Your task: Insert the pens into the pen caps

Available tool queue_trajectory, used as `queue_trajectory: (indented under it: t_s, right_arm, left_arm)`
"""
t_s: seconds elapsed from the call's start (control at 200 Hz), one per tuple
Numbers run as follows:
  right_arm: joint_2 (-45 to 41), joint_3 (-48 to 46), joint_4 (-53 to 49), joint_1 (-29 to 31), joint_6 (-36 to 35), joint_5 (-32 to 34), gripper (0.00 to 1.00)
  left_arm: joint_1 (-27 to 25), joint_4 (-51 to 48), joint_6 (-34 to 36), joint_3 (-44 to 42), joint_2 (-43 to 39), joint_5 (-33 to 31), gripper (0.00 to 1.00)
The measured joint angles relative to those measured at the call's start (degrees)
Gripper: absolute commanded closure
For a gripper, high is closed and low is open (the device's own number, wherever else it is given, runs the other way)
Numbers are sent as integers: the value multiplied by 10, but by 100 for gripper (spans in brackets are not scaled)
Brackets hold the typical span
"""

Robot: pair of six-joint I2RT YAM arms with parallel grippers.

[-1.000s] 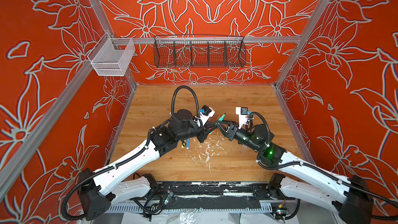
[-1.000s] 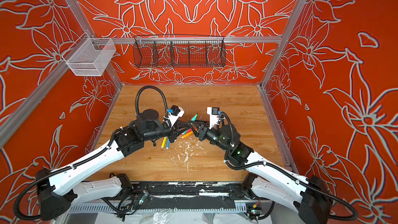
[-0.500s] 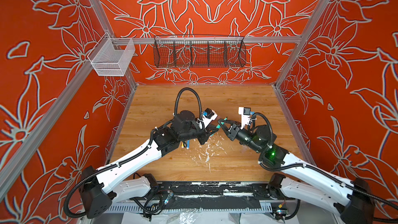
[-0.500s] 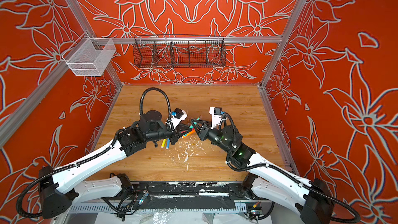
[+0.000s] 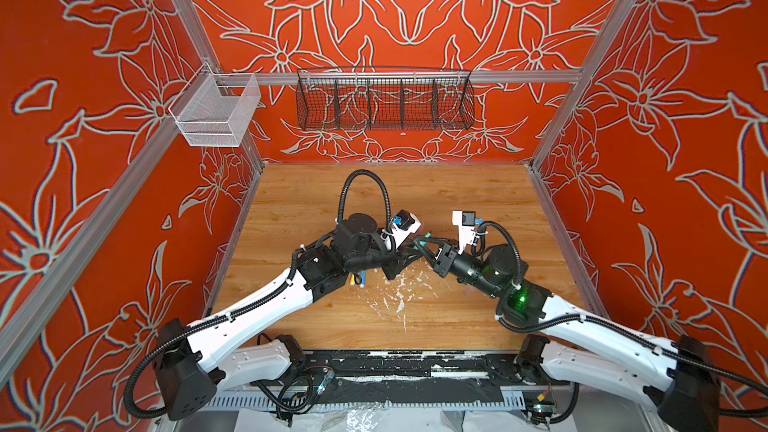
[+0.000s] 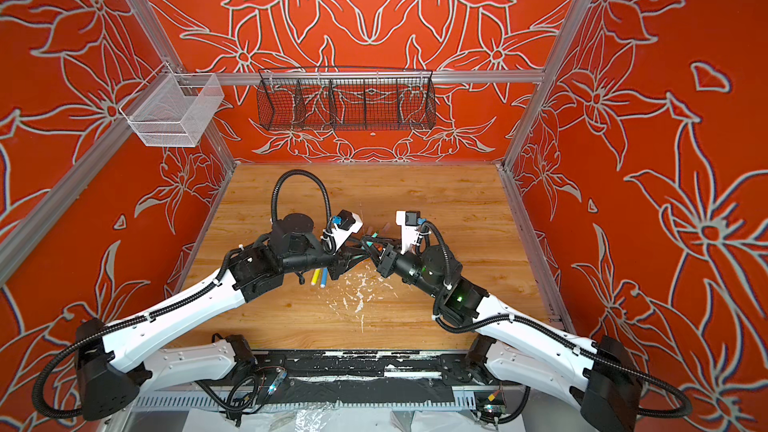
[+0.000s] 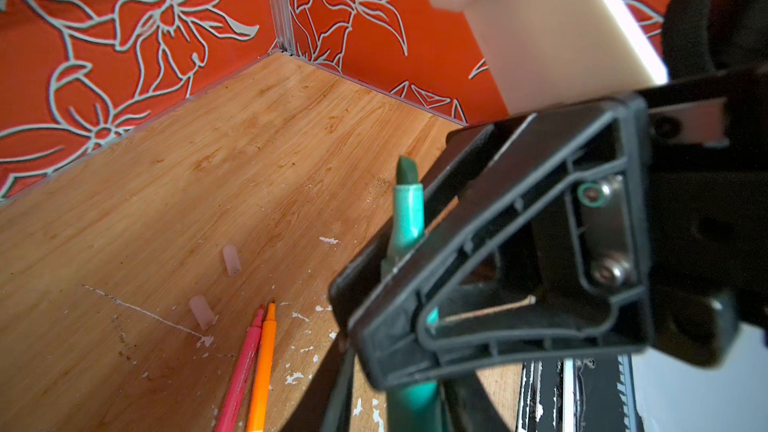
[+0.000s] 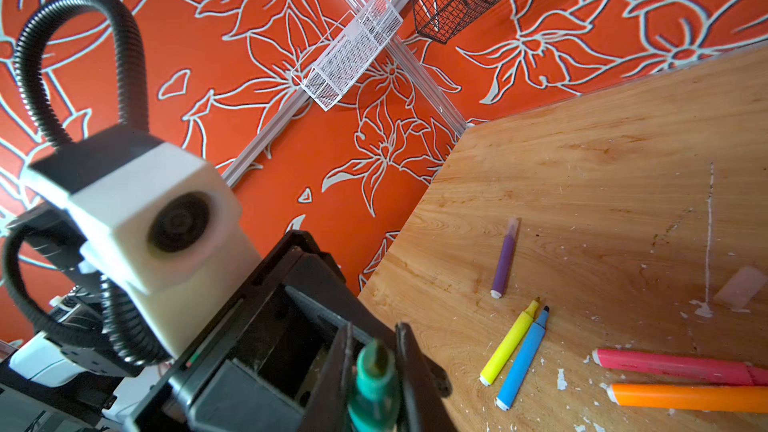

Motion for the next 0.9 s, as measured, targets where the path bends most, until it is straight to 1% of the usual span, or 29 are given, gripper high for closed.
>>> queue_trajectory:
  t_s: [0.345,0.445,0.605,0.64,0.701,0.811,0.901]
  right_arm:
    - [-25,-24,8,6,0,26,98]
    - [-38,-33,10,7,0,37,98]
    - [-54,-49,15,7,3,53,99]
    - [-56,-51,15,7,3,56,99]
    - [-58,-54,15,6,4,62,98]
    - [-58,-57,15,6,6,68,99]
    - [-58,-57,15,7,9,69,98]
  left_arm:
    - [-2,0,2,0,8,4,69]
    - [-3,0,6,0,9,6,66]
    - [-4,0,10,1,19,10,67]
    - [-4,0,11,1,23,10,68]
    - [-4,0,14,1,28,11,76]
    - [-7,-1,17,1,29,13,86]
    - [-9,-1,23,1,29,16,90]
